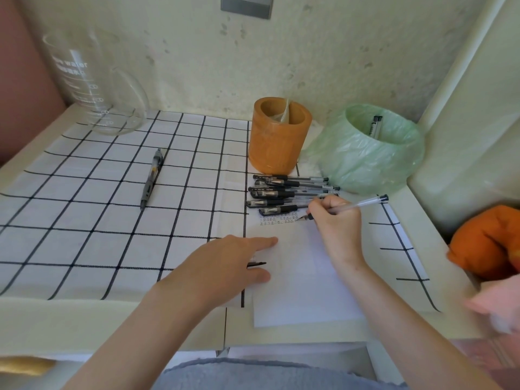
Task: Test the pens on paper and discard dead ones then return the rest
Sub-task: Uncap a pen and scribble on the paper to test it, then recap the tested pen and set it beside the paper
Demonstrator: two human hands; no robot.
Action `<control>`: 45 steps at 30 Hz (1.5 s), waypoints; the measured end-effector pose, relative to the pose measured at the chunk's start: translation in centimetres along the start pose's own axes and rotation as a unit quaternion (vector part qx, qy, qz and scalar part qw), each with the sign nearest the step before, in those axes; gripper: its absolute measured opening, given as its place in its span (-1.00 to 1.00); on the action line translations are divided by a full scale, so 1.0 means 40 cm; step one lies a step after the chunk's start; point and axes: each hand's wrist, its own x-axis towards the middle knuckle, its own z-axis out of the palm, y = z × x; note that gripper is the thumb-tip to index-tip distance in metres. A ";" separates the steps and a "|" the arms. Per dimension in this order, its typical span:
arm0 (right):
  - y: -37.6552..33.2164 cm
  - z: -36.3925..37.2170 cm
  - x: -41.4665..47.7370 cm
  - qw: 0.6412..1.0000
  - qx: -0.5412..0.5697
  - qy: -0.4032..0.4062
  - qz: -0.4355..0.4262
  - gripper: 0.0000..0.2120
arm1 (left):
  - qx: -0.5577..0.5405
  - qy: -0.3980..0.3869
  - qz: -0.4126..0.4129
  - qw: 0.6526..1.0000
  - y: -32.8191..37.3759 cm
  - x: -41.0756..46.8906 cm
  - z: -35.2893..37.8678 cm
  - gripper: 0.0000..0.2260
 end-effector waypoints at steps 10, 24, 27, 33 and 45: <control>-0.004 0.002 0.000 1.000 -0.001 -0.007 0.001 -0.81 | 0.002 -0.009 -0.008 1.000 0.006 0.000 -0.004 -0.50; -0.036 -0.017 0.012 0.991 0.105 -0.024 0.083 -0.73 | -0.061 0.029 0.008 0.998 0.022 0.012 -0.006 -0.54; -0.079 -0.029 0.005 0.977 0.160 -0.086 0.112 -0.76 | -0.064 0.056 0.019 0.996 0.028 0.021 -0.011 -0.49; -0.136 -0.055 -0.026 0.936 0.273 -0.153 0.162 -0.87 | -0.199 0.132 -0.007 0.971 0.034 0.018 -0.033 -0.61; -0.150 -0.044 -0.055 0.953 0.232 -0.145 0.128 -0.81 | -0.274 0.211 -0.016 0.938 0.039 0.007 -0.046 -0.82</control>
